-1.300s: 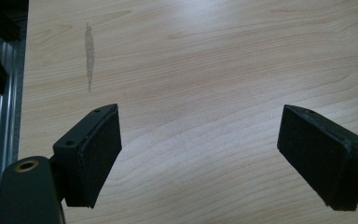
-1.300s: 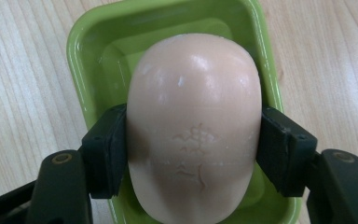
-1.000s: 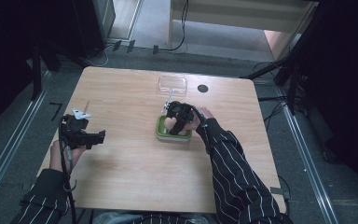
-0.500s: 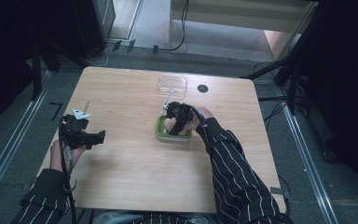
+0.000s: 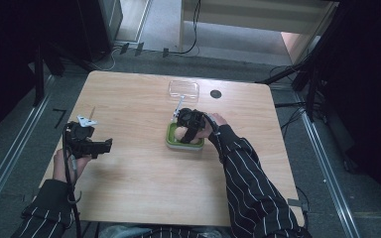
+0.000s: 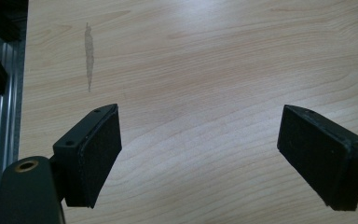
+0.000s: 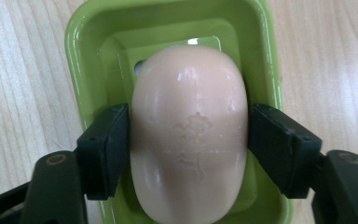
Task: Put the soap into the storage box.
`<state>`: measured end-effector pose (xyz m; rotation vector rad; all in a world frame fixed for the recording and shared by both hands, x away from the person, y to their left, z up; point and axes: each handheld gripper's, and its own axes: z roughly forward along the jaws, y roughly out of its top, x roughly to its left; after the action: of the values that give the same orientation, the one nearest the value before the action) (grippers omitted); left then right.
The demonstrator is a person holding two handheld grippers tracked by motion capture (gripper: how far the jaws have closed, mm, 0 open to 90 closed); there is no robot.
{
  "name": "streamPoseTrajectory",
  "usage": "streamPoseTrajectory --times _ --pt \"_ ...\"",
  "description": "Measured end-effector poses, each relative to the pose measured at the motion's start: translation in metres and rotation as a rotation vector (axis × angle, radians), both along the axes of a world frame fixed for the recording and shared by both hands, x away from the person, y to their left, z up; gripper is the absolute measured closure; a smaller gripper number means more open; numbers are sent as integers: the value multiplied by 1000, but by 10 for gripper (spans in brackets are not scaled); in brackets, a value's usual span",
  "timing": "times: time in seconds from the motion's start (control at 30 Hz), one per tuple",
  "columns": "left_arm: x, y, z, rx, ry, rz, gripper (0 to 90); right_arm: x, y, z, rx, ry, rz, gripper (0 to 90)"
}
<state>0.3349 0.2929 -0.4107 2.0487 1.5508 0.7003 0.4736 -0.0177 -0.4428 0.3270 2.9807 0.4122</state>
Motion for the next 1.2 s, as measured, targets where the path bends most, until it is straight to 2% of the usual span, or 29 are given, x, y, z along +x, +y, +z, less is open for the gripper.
streamPoseTrajectory --times 0.13,0.3,0.4,0.47,0.63,0.8,0.93,1.13,1.2 --pt "0 -1 0 2 3 -2 144 -1 0 2 -14 -12 -3 285" --pt "1 -1 0 3 0 0 144 -3 -2 7 -12 -35 -17 208" --pt "2 -2 0 4 3 -7 144 -3 -4 9 -12 -38 -30 195" --pt "2 -3 0 5 2 -11 144 -3 -8 13 0 -53 -50 172" --pt "2 -3 0 3 2 -6 145 -6 -16 24 78 -53 -86 150" --pt "2 -3 0 5 4 -10 144 -12 -21 36 118 -52 -108 136" --pt "2 -3 0 4 3 -6 144 -19 -29 48 158 -51 -149 133" --pt "1 -3 0 6 3 -5 144 -30 -40 62 174 -66 -217 128" --pt "1 -3 0 5 3 -5 144 -35 -44 65 176 -79 -224 127"
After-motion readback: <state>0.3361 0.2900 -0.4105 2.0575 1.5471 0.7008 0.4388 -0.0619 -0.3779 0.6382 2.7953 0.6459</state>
